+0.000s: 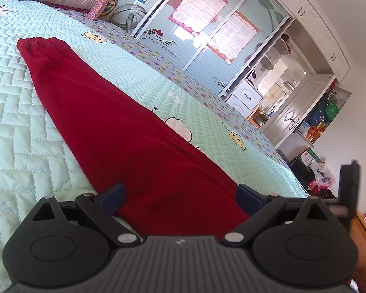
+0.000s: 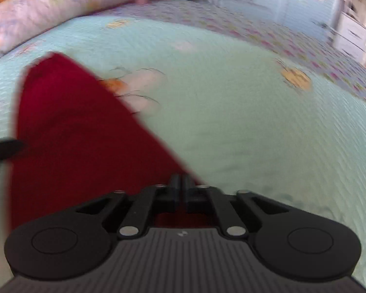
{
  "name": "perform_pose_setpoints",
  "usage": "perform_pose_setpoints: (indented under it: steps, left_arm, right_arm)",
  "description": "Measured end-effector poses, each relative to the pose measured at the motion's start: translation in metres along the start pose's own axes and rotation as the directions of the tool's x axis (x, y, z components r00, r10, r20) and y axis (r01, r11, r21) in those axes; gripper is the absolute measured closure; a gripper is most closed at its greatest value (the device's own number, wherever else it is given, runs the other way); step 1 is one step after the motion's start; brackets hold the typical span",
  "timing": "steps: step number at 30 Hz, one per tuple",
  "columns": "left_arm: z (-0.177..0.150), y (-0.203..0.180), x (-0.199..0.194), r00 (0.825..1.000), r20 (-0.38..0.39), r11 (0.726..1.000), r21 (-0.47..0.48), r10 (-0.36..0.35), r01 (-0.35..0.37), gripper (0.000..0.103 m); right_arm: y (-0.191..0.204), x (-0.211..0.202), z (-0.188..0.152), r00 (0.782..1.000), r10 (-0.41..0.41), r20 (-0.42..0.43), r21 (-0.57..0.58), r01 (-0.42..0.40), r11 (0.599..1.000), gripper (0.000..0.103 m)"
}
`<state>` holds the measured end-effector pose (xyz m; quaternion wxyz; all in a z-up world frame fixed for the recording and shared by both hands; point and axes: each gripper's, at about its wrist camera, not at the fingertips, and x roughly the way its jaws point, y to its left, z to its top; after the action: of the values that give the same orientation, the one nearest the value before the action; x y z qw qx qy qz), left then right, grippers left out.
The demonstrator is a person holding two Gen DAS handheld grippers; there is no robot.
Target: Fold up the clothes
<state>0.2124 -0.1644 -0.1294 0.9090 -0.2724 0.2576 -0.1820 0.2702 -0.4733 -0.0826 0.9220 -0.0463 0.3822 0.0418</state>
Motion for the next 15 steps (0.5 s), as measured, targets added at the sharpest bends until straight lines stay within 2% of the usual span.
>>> perform_pose_setpoints:
  steps: [1, 2, 4, 7, 8, 10, 11, 12, 15]
  left_arm:
    - [0.0, 0.0, 0.0, 1.0, 0.0, 1.0, 0.001, 0.0, 0.0, 0.003]
    - [0.0, 0.0, 0.0, 1.0, -0.001, 1.0, 0.002, 0.0, 0.0, 0.003]
    - [0.0, -0.001, 0.001, 1.0, -0.001, 1.0, 0.005, 0.002, -0.002, 0.003]
    - [0.0, -0.001, 0.001, 1.0, 0.0, 1.0, 0.007, 0.003, -0.003, 0.003]
    - [-0.001, -0.002, 0.001, 1.0, 0.0, 1.0, 0.007, 0.002, -0.002, 0.003]
    - [-0.001, -0.002, 0.001, 1.0, 0.0, 1.0, 0.006, 0.001, -0.001, 0.003]
    - [-0.001, -0.002, 0.0, 1.0, 0.001, 1.0, 0.005, 0.0, 0.0, 0.003]
    - [-0.001, -0.002, 0.0, 1.0, 0.001, 1.0, 0.004, -0.001, 0.001, 0.003]
    - [-0.001, -0.002, 0.0, 1.0, 0.0, 1.0, 0.004, 0.0, 0.0, 0.003]
  right_arm:
    - [-0.009, -0.002, 0.002, 0.996, -0.086, 0.027, 0.042, 0.084, 0.996, 0.095]
    - [-0.019, -0.008, 0.003, 0.993, -0.1, 0.059, 0.094, 0.095, 0.991, 0.095]
    - [-0.031, -0.024, -0.003, 0.995, -0.032, 0.09, 0.169, 0.017, 0.986, 0.095]
    - [-0.019, -0.051, -0.022, 0.993, 0.07, 0.094, 0.082, -0.077, 0.994, 0.094]
    - [-0.016, -0.049, -0.028, 0.995, 0.083, 0.058, 0.051, -0.086, 0.995, 0.089]
    - [-0.022, -0.047, -0.037, 0.998, 0.017, 0.052, 0.091, -0.022, 0.996, 0.09]
    - [-0.026, -0.046, -0.041, 0.999, -0.019, 0.051, 0.115, 0.013, 0.993, 0.094]
    - [-0.029, -0.045, -0.045, 0.997, -0.055, 0.049, 0.139, 0.048, 0.989, 0.087]
    - [-0.046, -0.081, -0.057, 0.984, -0.131, 0.12, 0.179, 0.109, 0.978, 0.083]
